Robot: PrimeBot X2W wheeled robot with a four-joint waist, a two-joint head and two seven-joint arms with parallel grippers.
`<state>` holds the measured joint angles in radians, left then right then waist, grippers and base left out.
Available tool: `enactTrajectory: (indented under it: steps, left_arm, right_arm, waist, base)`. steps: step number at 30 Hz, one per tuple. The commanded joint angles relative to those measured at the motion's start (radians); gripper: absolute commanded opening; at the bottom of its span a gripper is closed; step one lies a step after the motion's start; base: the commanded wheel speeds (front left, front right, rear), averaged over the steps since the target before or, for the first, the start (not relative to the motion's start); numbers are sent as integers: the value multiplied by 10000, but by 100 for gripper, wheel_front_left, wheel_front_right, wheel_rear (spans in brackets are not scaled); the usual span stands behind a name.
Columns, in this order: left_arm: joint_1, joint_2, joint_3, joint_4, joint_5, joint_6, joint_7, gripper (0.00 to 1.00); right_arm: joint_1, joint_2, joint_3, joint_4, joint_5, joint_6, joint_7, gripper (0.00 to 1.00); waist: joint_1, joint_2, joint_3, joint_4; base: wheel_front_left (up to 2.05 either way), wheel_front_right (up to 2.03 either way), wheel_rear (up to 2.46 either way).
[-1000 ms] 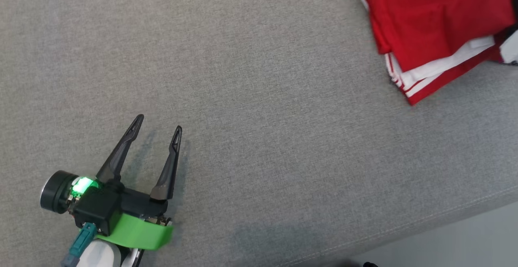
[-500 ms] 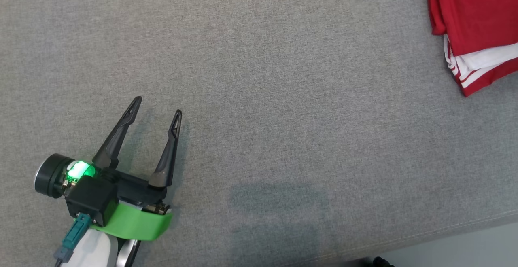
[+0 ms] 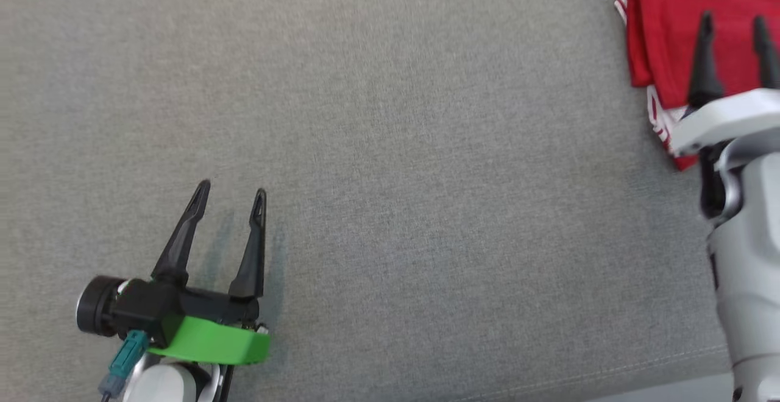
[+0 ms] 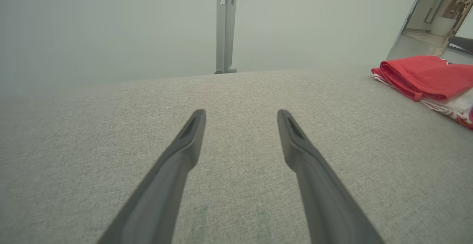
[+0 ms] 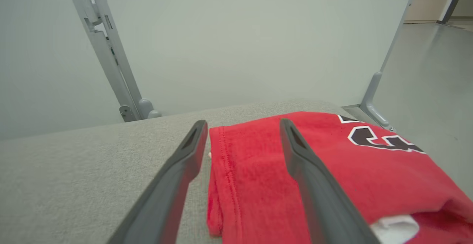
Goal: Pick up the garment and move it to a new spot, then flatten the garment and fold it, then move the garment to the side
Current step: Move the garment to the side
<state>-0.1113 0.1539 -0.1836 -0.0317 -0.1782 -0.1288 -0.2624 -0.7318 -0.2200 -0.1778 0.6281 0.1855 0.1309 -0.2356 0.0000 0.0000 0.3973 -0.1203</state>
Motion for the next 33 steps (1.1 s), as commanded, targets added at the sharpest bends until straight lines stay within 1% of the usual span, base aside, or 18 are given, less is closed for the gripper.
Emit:
enactTrajectory:
  steps: [1,3,7,8,9,13,15,20,23,26,30,33]
  left_arm:
    - [323,-370,458,383,-59,-13,-24,100]
    - [481,-571,799,631,35,158,-24,100]
    - [826,-848,1272,1210,67,447,-23,100]
    - [876,-890,1336,1304,81,471,-24,100]
    - [876,-890,1336,1304,81,471,-24,100]
    - [1240,-970,1486,1539,189,553,-23,100]
    - [1351,-995,1520,1500,224,553,-24,100]
    - [1688,-1021,1508,1319,278,463,-23,100]
    - [1931,-1028,1470,1169,134,516,-23,100]
    - [2187,-1031,1399,978,32,554,-24,100]
    - [2506,-1031,1206,910,103,389,-23,100]
    - [2554,-1029,1142,944,96,341,-23,100]
  right_arm:
    - [842,318,393,-353,111,-4,-235,100]
    - [1391,609,733,-598,67,-4,-292,100]
    - [2700,1092,861,-1866,302,-5,-296,100]
    - [3102,1198,927,-2193,310,-5,-295,100]
    - [3102,1198,927,-2193,310,-5,-295,100]
    - [4519,1531,1248,-3311,343,-4,-293,100]
    - [5192,1601,1518,-3861,47,-4,-294,100]
    - [6567,1682,1763,-5422,-748,-4,-296,100]
    - [7398,1679,1943,-6245,-1063,-5,-296,100]
    - [8063,1676,1927,-6536,-1064,-5,-296,100]
    - [8602,1681,1959,-6399,-1026,-5,-297,100]
    - [8697,1681,1948,-6353,-962,-5,-297,100]
  waist:
    - [0,0,-1495,287]
    - [0,0,-1947,385]
    - [0,0,-2806,639]
    - [0,0,-2990,711]
    - [0,0,-2990,711]
    - [0,0,-3665,971]
    - [0,0,-3855,1072]
    - [0,0,-4196,1264]
    - [0,0,-4342,1332]
    - [0,0,-4427,1329]
    - [0,0,-4457,1298]
    - [0,0,-4432,1305]
  base:
    - [0,0,0]
    - [0,0,0]
    - [0,0,0]
    - [0,0,0]
    - [0,0,0]
    - [0,0,0]
    - [0,0,0]
    - [0,0,0]
    - [0,0,0]
    - [0,0,0]
    - [0,0,0]
    - [0,0,0]
